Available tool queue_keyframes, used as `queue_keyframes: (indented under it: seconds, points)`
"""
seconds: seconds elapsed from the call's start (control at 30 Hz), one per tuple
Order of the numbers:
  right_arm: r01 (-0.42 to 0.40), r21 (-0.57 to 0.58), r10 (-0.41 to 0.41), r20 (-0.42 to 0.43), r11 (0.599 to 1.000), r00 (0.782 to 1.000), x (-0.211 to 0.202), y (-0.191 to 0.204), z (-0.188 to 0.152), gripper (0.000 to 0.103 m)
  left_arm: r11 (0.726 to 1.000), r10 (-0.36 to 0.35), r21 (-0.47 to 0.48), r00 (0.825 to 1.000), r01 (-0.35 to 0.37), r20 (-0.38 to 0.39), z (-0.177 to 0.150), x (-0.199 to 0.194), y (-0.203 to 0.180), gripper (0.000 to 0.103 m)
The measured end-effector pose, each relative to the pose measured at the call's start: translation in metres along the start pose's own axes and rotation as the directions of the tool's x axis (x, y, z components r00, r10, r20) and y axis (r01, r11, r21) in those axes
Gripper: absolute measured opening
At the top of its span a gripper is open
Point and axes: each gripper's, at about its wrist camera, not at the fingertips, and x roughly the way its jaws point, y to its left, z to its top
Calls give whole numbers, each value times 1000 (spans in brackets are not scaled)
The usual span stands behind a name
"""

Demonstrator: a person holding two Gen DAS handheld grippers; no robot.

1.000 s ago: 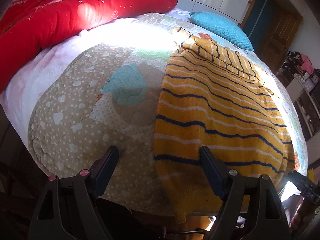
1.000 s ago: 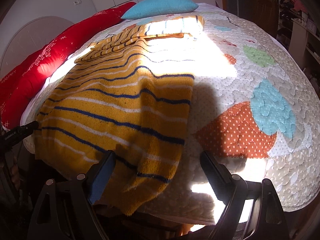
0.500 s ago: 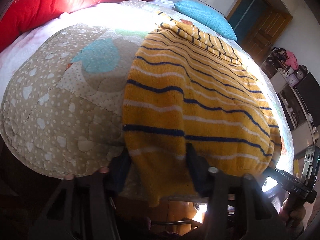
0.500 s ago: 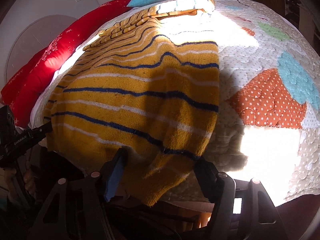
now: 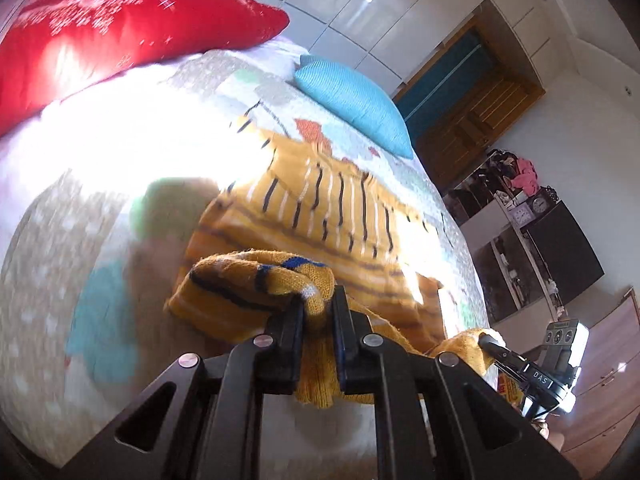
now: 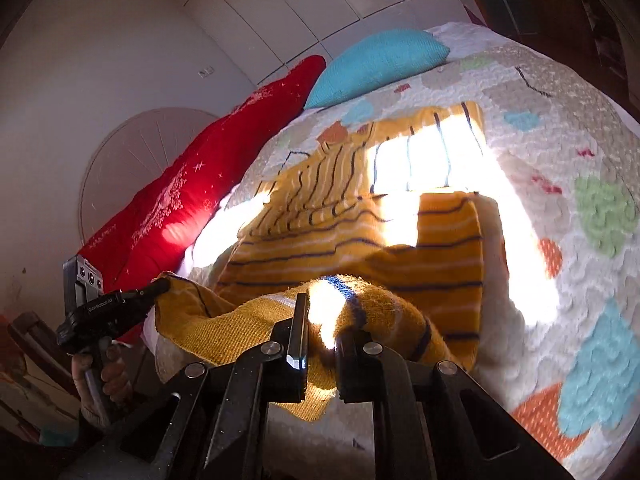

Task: Fold small clothes
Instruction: 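Grasp the sweater hem with both tools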

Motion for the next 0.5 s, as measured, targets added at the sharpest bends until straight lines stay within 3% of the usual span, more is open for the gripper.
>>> queue_keyframes:
  seconds: [0.17, 0.27, 0.3, 0.33, 0.4, 0.43, 0.5]
  points:
    - [51, 64, -53, 27, 997, 998, 81, -37, 104, 14, 991, 129, 42, 991, -131, 29, 92, 102, -10, 15]
    - [135, 138, -127, -63, 981, 990, 134, -73, 140, 17, 984, 165, -54, 984, -168, -61, 123, 152, 12, 18]
    - [139, 167, -126, -83, 976, 988, 143, -82, 145, 17, 984, 131, -115, 989, -138, -68, 126, 152, 22, 22]
    - [116, 207, -100, -85, 972, 991, 147, -90, 149, 20, 983, 75, -163, 996, -83, -58, 128, 151, 28, 26]
    - [33, 271, -22, -45, 962, 999, 140, -99, 150, 34, 982, -1, -188, 1000, -2, -16, 132, 137, 33, 63]
    - [3, 283, 2, -17, 959, 1000, 134, -100, 150, 46, 985, 16, -173, 1000, -13, 15, 132, 128, 32, 69]
    - [-20, 283, 13, 26, 959, 1000, 121, -98, 148, 53, 991, 70, -115, 997, -64, 45, 132, 115, 27, 75]
